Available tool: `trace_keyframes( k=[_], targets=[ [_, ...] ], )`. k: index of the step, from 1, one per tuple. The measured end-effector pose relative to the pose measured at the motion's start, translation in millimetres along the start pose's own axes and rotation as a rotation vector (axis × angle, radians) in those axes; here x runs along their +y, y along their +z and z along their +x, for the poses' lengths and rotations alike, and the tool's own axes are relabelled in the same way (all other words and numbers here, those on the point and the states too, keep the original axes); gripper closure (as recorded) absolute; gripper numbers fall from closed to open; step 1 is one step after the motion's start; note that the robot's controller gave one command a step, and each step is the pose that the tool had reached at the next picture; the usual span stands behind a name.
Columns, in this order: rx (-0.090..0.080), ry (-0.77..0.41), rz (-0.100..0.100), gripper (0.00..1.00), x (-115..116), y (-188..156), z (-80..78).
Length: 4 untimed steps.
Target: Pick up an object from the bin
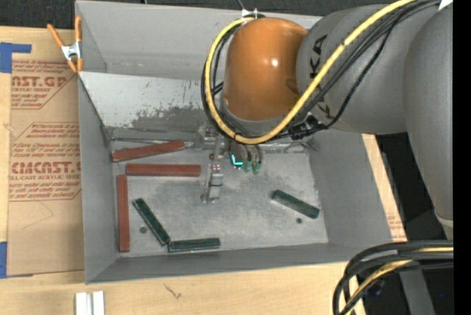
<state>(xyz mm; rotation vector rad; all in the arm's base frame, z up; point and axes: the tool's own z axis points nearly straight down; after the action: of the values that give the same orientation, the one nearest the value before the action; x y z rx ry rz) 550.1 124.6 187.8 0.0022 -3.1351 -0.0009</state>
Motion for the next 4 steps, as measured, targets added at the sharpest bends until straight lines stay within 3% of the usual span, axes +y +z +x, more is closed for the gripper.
trace_keyframes(
  k=[1,2,3,4],
  targets=[
    [-0.008,0.001,-0.001,0.00,0,-4,-1.8],
    [-0.015,0.134,-0.004,0.00,-10,13,-7.6],
    [-0.007,0.368,-0.001,0.00,-17,55,-12.6],
    [-0.008,0.051,0.000,0.00,-11,92,-23.1]
  ],
)
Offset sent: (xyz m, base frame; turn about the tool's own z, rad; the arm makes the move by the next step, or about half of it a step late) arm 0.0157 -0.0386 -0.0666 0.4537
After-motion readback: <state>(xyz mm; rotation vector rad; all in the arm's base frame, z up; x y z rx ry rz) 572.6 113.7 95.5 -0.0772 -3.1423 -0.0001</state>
